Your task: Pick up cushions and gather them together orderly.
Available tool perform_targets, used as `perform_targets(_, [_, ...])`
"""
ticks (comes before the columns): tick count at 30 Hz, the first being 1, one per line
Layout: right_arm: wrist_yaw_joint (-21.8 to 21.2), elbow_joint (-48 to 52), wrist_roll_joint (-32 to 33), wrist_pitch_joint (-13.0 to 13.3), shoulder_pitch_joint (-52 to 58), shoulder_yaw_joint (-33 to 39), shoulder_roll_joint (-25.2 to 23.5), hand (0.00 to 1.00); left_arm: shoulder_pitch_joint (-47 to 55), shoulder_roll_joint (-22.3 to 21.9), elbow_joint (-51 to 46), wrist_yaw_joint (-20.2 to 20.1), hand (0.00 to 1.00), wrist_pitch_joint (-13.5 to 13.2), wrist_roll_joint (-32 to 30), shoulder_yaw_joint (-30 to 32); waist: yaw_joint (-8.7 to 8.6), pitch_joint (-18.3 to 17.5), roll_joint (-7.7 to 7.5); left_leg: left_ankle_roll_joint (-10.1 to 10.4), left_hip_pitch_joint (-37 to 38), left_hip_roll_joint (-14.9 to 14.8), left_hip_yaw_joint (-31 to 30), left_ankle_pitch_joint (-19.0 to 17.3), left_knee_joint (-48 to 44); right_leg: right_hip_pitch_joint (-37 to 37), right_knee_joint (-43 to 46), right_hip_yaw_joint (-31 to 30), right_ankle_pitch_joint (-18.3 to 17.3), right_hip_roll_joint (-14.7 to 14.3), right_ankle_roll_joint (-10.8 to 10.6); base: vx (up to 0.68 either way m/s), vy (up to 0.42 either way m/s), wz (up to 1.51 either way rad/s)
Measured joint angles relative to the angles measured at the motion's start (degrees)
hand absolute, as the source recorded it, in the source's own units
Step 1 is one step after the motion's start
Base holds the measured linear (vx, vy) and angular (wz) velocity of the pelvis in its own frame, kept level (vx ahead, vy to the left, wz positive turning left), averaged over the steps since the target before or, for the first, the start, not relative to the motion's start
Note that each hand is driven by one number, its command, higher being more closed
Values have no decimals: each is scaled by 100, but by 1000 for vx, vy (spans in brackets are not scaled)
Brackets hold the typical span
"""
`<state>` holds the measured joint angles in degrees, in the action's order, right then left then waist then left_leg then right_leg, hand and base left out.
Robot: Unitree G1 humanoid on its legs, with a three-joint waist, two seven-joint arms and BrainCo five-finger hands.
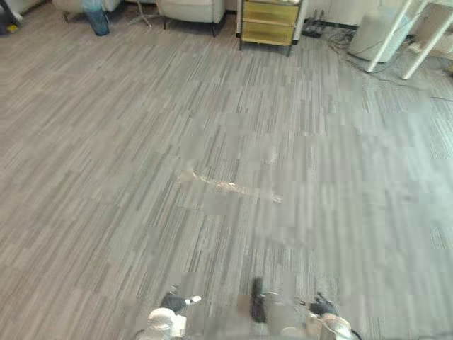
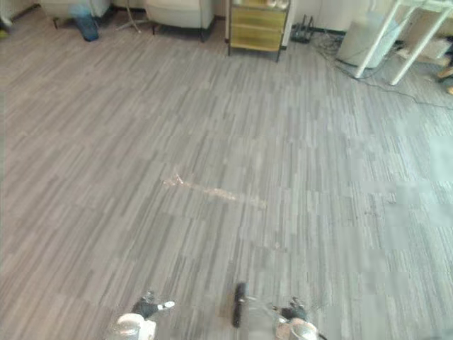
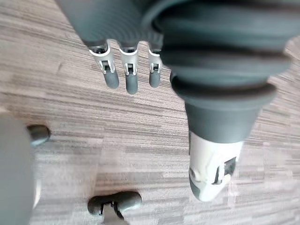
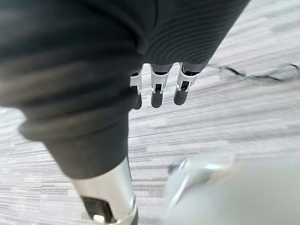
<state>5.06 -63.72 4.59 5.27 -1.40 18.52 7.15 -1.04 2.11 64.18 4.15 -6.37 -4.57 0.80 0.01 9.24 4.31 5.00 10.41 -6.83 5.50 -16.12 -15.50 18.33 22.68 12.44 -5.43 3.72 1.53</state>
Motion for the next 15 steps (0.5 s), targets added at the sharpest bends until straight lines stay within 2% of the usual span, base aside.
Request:
perform_targets(1, [1,-2,2,-12,31,135,-23,0,-12,-88,-12,3,0,1,-6,128,-11,13,34,52,-262,-77,-78,137,-709,-192,6,87,-181,12,16,630,-253,47])
perform_targets(2, [11,28,17,-27,137,145,-63,0,-11,-175,-49,0,0,27,-14,321,-44,26,56,106,-642,-172,-180,495,-1773,-560,-106,248,-338,30,27,510,-194,62])
perform_targets(3, [27,221,53,-51,268,123,-155,0,22,-268,-228,-8,0,38,-21,507,1,83,-5,164,-1155,-381,-135,1025,-3133,-1091,-356,327,-467,4,64,496,-160,51])
perform_targets(4, [42,275,55,-51,309,101,-192,0,43,-277,-376,-12,0,25,-22,567,71,111,-20,79,-1455,-510,28,876,-3924,-1477,-537,342,-550,-34,95,374,-90,25])
perform_targets(6, [58,394,61,-53,306,69,-289,0,76,-263,-566,-21,0,-2,-20,617,144,101,-94,-24,-2075,-575,348,551,-4471,-2094,-954,356,-641,-40,59,396,-90,0])
perform_targets(7, [58,411,84,-53,243,72,-324,0,76,-262,-627,-24,0,-29,-2,623,200,101,-94,-142,-2398,-565,524,377,-4255,-2291,-1163,310,-641,-40,57,427,-53,-24])
perform_targets(9, [57,366,163,-55,53,88,-307,0,46,-243,-657,-28,0,-72,18,613,328,103,-99,-188,-2812,-365,658,238,-3087,-2578,-1464,169,-638,10,-37,373,29,-43])
perform_targets(10, [56,274,219,-45,-73,97,-307,0,52,-231,-671,-28,0,-82,29,604,364,88,-109,-96,-2812,-66,541,409,-1610,-2678,-1598,52,-685,80,-158,411,121,-52])
perform_targets(11, [56,177,223,-31,-164,76,-275,0,67,-219,-653,-28,0,-83,30,587,370,75,-74,-51,-2762,95,369,753,-368,-2768,-1709,-63,-785,106,-264,422,162,-61])
perform_targets(12, [59,129,222,-33,-228,30,-261,0,69,-186,-617,-31,0,-82,42,580,412,83,-64,-38,-2730,161,248,1311,46,-2871,-1748,-181,-894,120,-338,487,228,-67])
perform_targets(13, [60,88,220,-35,-209,-95,-311,0,92,-86,-594,-30,0,-71,53,493,474,40,-189,-252,-2626,331,297,1540,36,-2990,-1829,-409,-965,224,-419,538,197,-44])
perform_targets(14, [56,33,213,-26,-208,-106,-360,0,68,49,-553,-30,0,-73,64,432,443,-29,-364,-349,-2765,465,329,1200,-283,-3032,-1822,-449,-963,386,-450,673,194,-23])
perform_targets(15, [59,-29,212,-26,-162,-72,-346,0,34,112,-522,-47,0,-73,103,438,438,-32,-399,-434,-2874,471,341,962,-620,-3013,-1700,-526,-961,428,-465,670,167,-1])
